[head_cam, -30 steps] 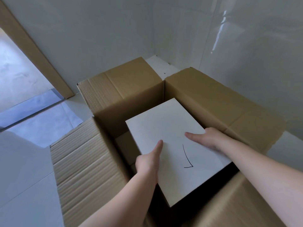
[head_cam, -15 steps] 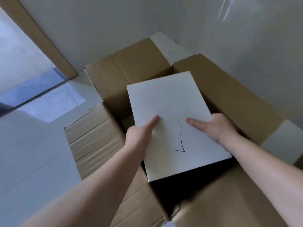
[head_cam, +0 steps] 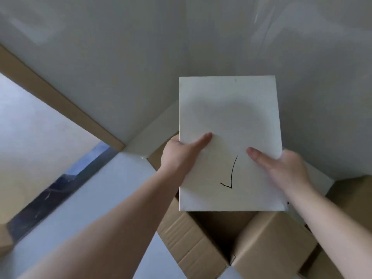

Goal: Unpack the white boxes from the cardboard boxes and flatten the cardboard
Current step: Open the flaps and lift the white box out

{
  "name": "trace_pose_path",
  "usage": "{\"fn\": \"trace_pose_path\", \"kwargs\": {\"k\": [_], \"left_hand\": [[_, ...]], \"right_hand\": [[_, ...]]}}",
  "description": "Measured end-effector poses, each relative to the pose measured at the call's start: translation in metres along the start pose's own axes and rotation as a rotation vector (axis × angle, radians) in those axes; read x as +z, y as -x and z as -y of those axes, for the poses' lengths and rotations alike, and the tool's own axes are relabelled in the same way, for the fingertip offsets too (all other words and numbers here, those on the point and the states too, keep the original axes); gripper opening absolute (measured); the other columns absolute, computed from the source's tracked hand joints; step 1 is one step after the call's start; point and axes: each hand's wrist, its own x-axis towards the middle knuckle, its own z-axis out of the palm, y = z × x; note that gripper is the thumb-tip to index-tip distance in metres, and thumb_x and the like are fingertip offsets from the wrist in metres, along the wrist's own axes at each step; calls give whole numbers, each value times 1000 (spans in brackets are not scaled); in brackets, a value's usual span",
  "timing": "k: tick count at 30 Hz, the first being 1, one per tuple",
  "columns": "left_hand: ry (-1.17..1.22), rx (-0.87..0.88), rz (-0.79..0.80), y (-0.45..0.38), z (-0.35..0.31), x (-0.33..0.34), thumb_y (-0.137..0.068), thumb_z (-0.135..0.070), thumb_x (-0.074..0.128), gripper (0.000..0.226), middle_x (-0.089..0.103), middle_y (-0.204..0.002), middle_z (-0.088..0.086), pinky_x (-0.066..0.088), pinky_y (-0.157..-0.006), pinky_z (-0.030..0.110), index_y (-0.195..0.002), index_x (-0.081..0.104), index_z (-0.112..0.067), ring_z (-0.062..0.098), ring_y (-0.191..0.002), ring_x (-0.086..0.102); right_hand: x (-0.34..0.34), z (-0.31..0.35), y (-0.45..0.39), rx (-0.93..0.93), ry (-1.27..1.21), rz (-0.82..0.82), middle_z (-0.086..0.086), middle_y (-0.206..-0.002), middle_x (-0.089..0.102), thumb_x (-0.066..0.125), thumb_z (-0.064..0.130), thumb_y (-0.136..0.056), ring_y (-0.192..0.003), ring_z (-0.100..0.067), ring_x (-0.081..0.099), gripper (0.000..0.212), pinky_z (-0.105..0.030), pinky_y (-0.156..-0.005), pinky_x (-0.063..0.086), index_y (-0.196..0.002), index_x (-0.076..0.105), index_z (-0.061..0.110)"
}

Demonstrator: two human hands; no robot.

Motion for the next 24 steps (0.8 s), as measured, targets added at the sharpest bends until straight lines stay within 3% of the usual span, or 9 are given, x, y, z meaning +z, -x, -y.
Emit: {"fn": "trace_pose_path", "kwargs": {"k": [3,6,9,13,15,17,20,22,24], "left_hand": [[-119,77,-17,-10,-68,-24,-48,-61,84,54,74,-77,-7,59,-75,40,-84,71,-23,19,-72,72],[-222,128,-13,-35,-106,-54,-52,-61,83,54,74,-81,-7,59,-75,38,-89,70,-24,18,-74,72],[-271,185,1,-77,-119,-88,-50,-63,81,61,74,-88,-8,58,-78,38,-97,70,-27,17,-79,72],[-295,170,30,-170,-114,-131,-59,-52,84,48,74,-90,-4,58,-74,35,-95,70,-22,17,-78,71],[-326,184,68,-232,-108,-152,-49,-59,85,61,75,-91,-4,58,-80,40,-95,71,-21,19,-82,72],[-373,173,106,-291,-99,-171,-42,-62,84,69,75,-91,-5,57,-83,42,-96,72,-21,18,-83,72],[-414,144,187,-370,-81,-188,-55,-50,87,51,75,-89,-6,57,-83,39,-93,72,-20,15,-81,72],[-437,125,244,-412,-63,-193,-62,-43,85,43,75,-90,-5,58,-78,33,-95,72,-18,12,-78,72],[-471,97,275,-447,-39,-198,-65,-40,84,38,75,-86,-5,57,-68,24,-94,72,-18,8,-72,72]], "right_hand": [[14,44,-9,-5,-137,-23,10,-73,72,77,70,-50,-74,-14,70,55,-33,-69,58,-78,72,23],[46,77,-19,1,-264,12,16,-63,69,79,51,-63,-56,4,65,34,-14,-48,49,-79,70,22],[95,98,-40,25,-308,27,12,-78,71,77,58,-60,-67,-3,68,39,-24,-61,55,-80,67,26],[187,103,-92,89,-309,-24,8,-84,71,70,78,-46,-80,-17,69,67,-41,-76,58,-85,67,23],[241,98,-123,106,-301,-70,7,-83,71,65,85,-43,-80,-17,69,77,-42,-76,58,-87,67,22],[293,93,-149,161,-287,-114,8,-79,71,66,84,-45,-77,-13,68,75,-41,-75,58,-85,69,21],[361,78,-182,289,-305,-146,10,-69,71,73,73,-55,-68,-12,69,58,-34,-66,57,-78,71,20],[402,60,-198,372,-328,-161,15,-52,62,76,69,-58,-56,-13,62,51,-30,-55,48,-64,66,20],[437,39,-208,415,-350,-186,18,-43,55,77,66,-59,-50,-10,55,48,-29,-54,43,-54,57,23]]}}
